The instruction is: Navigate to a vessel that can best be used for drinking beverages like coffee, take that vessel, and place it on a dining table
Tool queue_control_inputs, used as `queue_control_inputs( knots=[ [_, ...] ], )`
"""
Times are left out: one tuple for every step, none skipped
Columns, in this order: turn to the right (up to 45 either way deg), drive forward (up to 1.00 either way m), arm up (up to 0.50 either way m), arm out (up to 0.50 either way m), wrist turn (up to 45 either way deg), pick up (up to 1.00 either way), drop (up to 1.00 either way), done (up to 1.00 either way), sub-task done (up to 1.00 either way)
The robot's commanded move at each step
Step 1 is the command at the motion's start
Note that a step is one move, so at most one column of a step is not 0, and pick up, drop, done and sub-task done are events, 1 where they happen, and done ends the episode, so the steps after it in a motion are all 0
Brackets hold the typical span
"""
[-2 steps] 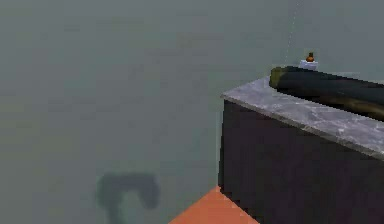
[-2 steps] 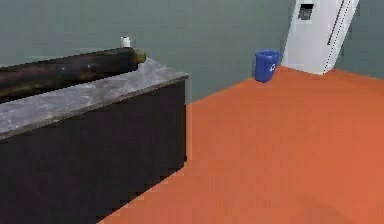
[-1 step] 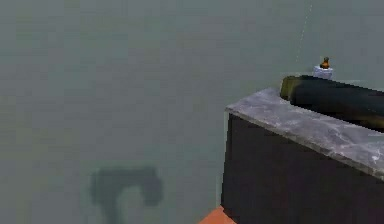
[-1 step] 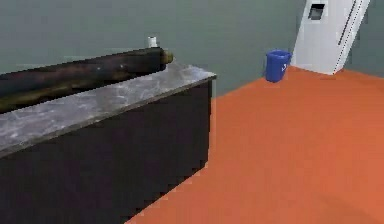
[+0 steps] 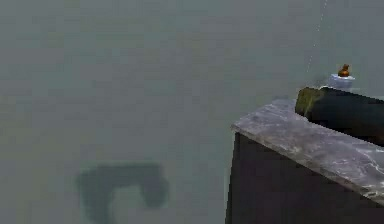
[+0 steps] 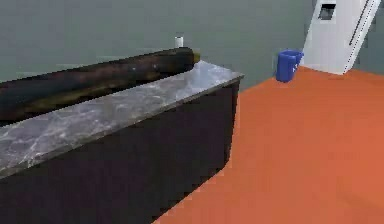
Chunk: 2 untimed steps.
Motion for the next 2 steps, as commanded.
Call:
queue_control_inputs(
  knots=[
    [45.0,0.00,0.00,0.00,0.0,0.00,0.00,0.00,0.00],
    [39.0,0.00,0.00,0.00,0.0,0.00,0.00,0.00,0.00]
  ],
)
